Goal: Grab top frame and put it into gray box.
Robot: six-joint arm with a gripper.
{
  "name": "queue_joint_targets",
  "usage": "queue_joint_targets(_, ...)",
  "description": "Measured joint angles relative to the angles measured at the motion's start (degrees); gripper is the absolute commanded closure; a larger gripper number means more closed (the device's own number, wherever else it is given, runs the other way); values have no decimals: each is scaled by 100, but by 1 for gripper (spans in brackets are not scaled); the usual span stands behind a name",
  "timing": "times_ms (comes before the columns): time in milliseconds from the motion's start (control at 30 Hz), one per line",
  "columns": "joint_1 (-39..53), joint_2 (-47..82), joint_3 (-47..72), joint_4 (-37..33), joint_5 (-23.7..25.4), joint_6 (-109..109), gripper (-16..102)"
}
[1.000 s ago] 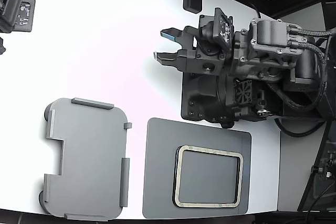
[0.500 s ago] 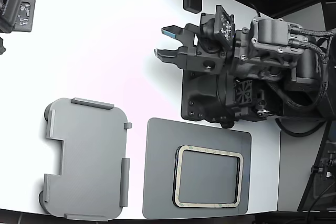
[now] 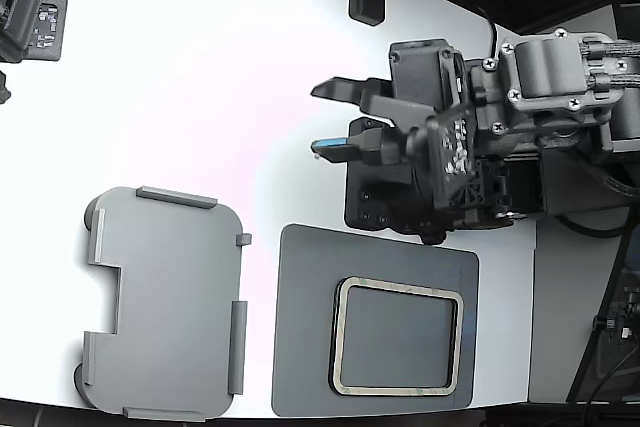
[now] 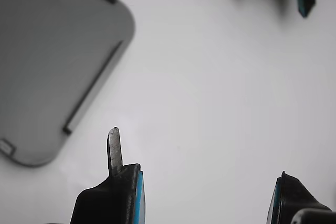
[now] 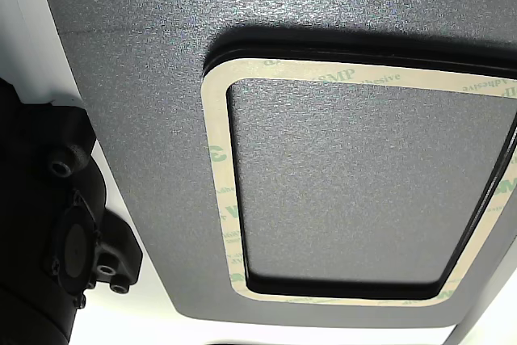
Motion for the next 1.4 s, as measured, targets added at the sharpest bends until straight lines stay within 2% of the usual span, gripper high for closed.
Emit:
queue_joint_targets(100, 211, -334, -527, 369, -272, -1389, -11)
queue_joint_targets(333, 1195, -1749, -2136, 1600, -53, -4351, -9)
queue_joint_targets(400, 1512, -2224, -2663, 2039, 18, -5080, 3)
queue_joint_targets(467, 1837, -2602, -3067, 2364, 97, -5713, 7)
queue_joint_targets(600, 2566, -2777, -3322, 2417, 114, -6636, 1)
queue_joint_targets(633, 2733, -2795, -3305, 2417, 105, -6759, 2)
queue_joint_targets(800, 3524, -2962, -3155, 2417, -53, -6618, -14)
queue_joint_targets(1133, 5062, -3779, -3041, 2417, -26, -5643, -10)
queue_joint_targets(1200, 5388, -3850, -3041, 2417, 62, -5581, -3)
queue_joint_targets(1267, 5704, -3946, -3085, 2417, 35, -5537, -13)
queue_joint_targets(1400, 6240, -4315, -3146, 2417, -79, -5036, -14)
